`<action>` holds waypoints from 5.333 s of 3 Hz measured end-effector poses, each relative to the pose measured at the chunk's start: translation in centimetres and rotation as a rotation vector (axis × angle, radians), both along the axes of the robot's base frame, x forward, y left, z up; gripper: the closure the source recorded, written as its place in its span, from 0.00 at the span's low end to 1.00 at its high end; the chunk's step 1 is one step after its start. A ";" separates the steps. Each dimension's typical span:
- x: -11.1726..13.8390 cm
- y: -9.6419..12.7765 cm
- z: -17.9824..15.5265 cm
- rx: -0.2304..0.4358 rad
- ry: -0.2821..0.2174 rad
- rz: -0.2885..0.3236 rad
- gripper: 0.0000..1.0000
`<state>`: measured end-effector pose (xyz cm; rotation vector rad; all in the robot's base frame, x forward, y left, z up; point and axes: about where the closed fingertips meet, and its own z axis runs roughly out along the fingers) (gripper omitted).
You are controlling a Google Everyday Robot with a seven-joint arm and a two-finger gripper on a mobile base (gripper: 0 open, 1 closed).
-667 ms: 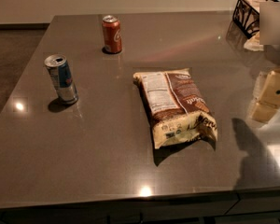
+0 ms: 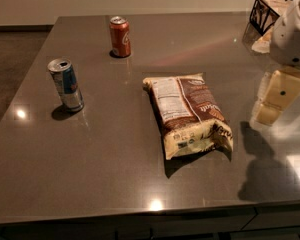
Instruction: Knock redbull can over
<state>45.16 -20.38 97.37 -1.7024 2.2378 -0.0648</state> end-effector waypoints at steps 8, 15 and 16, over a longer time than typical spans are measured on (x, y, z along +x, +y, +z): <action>10.7 29.1 -4.6 0.550 -0.019 0.125 0.00; 12.4 40.2 -5.3 0.680 0.059 0.315 0.18; 11.5 40.9 -4.4 0.700 0.074 0.362 0.49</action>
Offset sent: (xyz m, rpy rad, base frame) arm 0.0888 0.1253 -0.0333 0.3453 0.0076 0.0578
